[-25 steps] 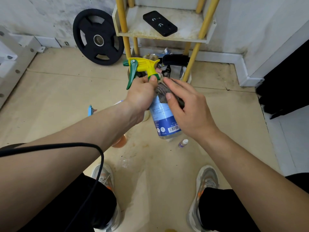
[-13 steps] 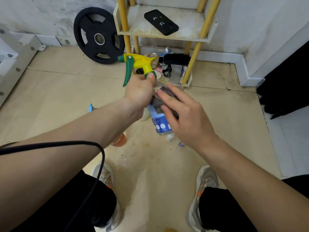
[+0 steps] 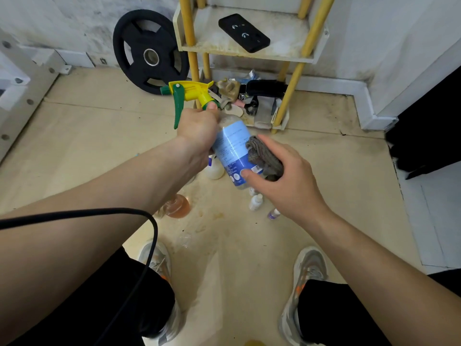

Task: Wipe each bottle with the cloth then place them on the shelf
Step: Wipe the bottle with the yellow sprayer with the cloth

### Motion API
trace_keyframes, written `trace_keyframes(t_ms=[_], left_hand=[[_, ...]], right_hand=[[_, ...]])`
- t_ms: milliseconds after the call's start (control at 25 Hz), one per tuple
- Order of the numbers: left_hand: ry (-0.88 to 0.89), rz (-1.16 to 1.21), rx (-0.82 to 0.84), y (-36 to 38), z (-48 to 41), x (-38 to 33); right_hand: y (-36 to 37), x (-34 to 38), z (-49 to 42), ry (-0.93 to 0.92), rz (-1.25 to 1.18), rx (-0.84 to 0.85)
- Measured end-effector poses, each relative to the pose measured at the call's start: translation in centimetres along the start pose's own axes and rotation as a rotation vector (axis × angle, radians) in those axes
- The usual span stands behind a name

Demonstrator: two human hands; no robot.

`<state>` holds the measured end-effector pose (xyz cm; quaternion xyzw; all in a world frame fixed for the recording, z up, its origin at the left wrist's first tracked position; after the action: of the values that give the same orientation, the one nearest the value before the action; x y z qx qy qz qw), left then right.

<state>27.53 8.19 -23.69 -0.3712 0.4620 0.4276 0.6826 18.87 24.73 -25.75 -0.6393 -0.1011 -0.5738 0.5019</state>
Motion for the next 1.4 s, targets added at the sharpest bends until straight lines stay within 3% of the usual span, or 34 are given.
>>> trace_keyframes(t_ms=[120,320,440,800,920,1120,1400], left_hand=[[-0.001,0.041,0.021,0.3,0.3,-0.1],[0.099,0.060,0.050,0.5,0.5,-0.7],[0.211,0.079,0.167,0.7,0.6,-1.3],[0.167,0.209,0.496,-0.8,-1.2,-2.3],[0.191,0.152,0.443,-1.0,-1.2,-2.3],[0.141,0.112,0.338,-0.7,-0.6,-2.0],[0.163,0.061,0.313,1.0,1.5,-0.6]], right_hand=[[-0.1,0.3,-0.3,-0.045,0.025,-0.023],[-0.8,0.2,-0.8,0.014,-0.194,-0.060],[-1.0,0.1,-1.2,0.076,-0.356,-0.039],[-0.7,0.5,-1.4,0.154,-0.702,0.306],[-0.6,1.2,-1.2,0.092,-0.581,0.264],[-0.3,2.6,-0.8,-0.102,-0.152,-0.012],[-0.9,3.5,-1.4,-0.360,0.077,-0.171]])
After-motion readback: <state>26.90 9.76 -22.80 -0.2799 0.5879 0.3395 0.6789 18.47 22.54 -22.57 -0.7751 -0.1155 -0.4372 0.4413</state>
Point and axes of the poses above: each hand's wrist, its own z-axis away from the middle knuckle, its own y-axis out of the palm, x = y × z, the point moved 3 cm from there along -z, towards the middle knuckle, and after that the axes turned 9 degrees about y, right-handed, at the moved point
